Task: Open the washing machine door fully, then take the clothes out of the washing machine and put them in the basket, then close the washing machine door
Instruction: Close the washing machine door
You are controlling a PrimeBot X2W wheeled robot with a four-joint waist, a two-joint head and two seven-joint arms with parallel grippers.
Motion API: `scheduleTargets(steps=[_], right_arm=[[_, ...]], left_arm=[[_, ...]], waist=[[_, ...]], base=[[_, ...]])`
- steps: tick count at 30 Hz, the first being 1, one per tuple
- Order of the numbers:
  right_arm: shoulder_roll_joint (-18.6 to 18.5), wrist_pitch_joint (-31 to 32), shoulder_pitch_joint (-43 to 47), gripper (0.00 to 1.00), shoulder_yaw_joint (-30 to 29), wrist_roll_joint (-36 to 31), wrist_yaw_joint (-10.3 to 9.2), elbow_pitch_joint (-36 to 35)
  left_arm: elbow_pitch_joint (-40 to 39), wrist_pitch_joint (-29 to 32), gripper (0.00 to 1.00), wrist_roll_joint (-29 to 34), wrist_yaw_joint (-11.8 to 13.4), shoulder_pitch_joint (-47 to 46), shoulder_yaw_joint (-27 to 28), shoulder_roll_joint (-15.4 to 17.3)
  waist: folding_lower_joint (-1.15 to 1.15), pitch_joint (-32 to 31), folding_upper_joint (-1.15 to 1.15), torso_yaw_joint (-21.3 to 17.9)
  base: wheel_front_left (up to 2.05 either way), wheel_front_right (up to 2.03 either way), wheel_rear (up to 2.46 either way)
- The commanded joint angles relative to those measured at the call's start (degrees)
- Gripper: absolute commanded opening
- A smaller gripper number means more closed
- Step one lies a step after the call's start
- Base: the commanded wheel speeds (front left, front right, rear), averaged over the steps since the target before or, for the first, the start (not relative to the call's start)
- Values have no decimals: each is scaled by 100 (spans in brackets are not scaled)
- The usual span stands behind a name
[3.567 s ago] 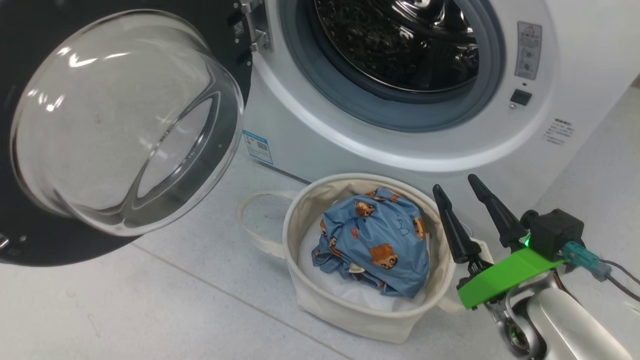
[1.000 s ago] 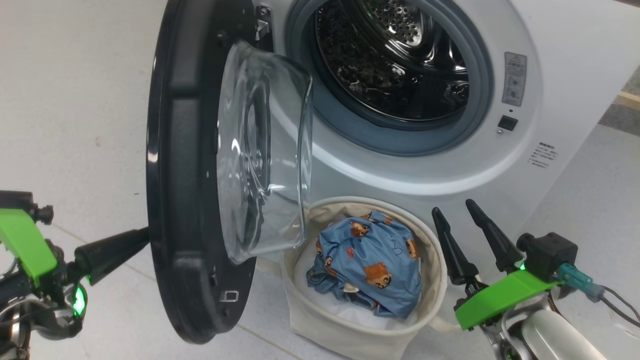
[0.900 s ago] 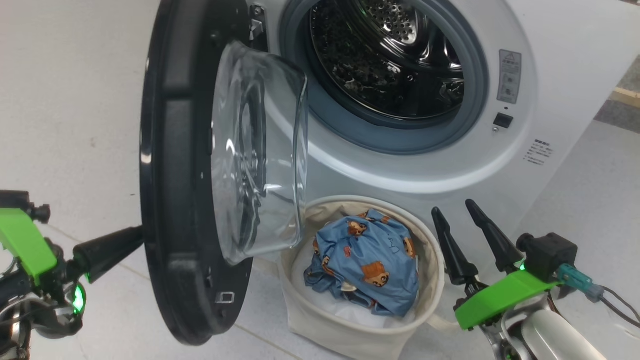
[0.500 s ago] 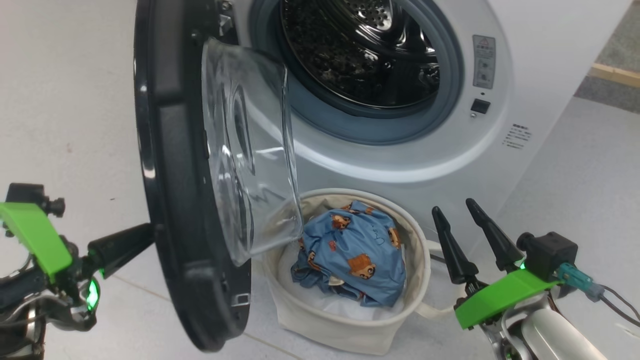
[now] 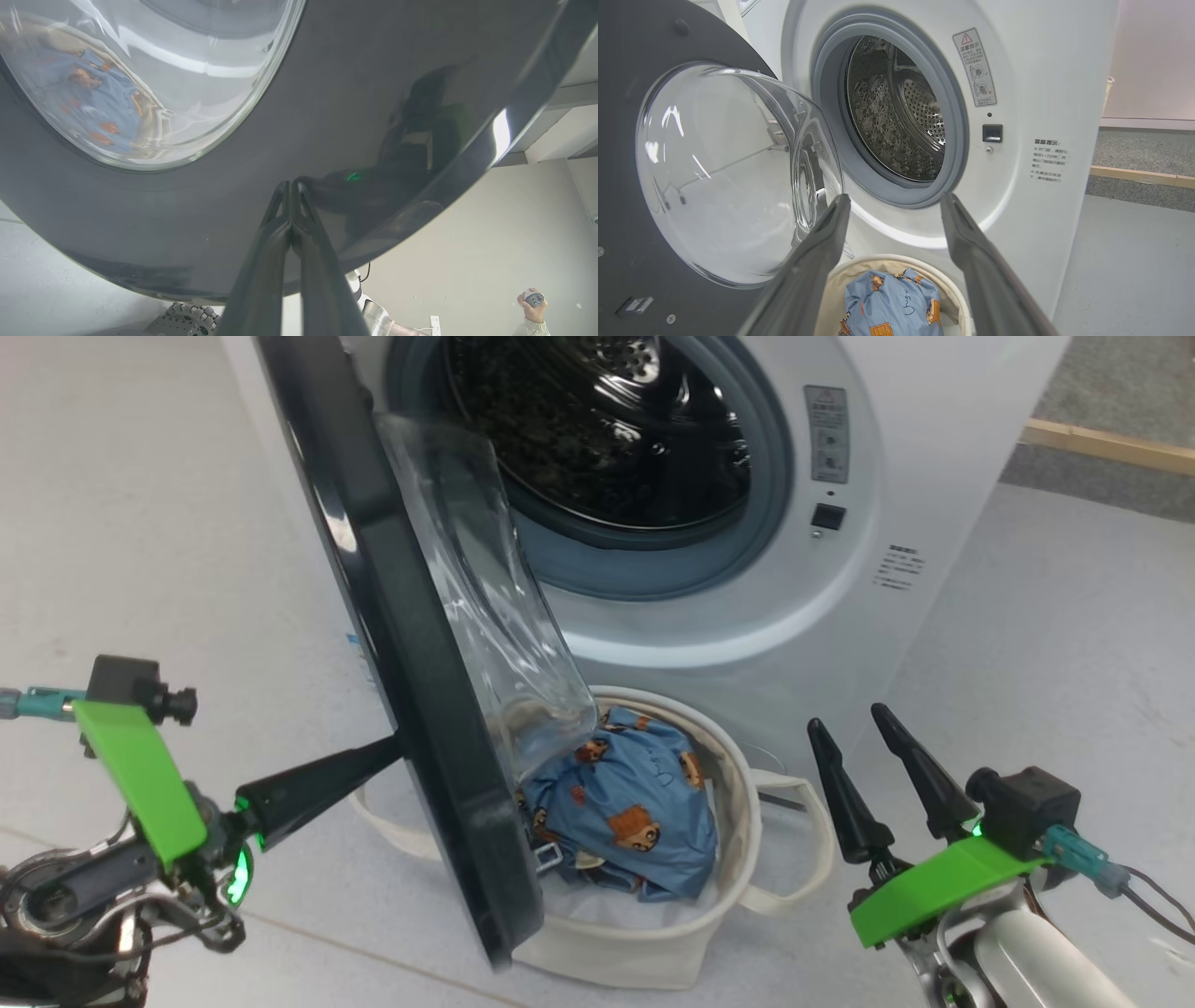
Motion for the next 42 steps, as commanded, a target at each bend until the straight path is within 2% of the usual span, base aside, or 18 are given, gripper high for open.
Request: scheduleTargets(steps=[1,5,17,25,31,37,38,42], right_arm=[[-20,-68,-218,100,27,-55,6,-199],[-3,-69,-228,100,19,-72,6,-212],[85,-81,-252,100,-55,-168,6,-290],[160,-95,-287,100,-81,-228,6,-317],[195,-106,-259,100,-111,-239,6,-303],[166,-114,-225,100,-131,-199,6,-298],[158,-115,-222,100,-129,-190,6,-298],[106,-119,-170,100,-183,-152,6,-293]], left_arm=[[-271,-65,0,96,-82,-367,176,82],[-287,-157,0,145,-149,-414,134,-3],[-159,-625,0,466,-404,-611,81,-211],[-97,-730,0,518,-479,-742,63,-279],[-54,-713,0,491,-494,-783,115,-240],[46,-729,0,569,-517,-710,176,-135],[57,-761,98,598,-535,-685,207,-112],[93,-884,100,828,-704,-510,223,7]], waist=[[0,16,0,-170],[0,48,0,-356],[0,224,0,-1249],[0,335,0,-1756],[0,327,0,-1879],[0,243,0,-1748],[0,228,0,-1722],[0,136,0,-1548]], base=[[0,0,0],[0,0,0],[0,0,0],[0,0,0],[0,0,0],[0,0,0],[0,0,0],[0,0,0]])
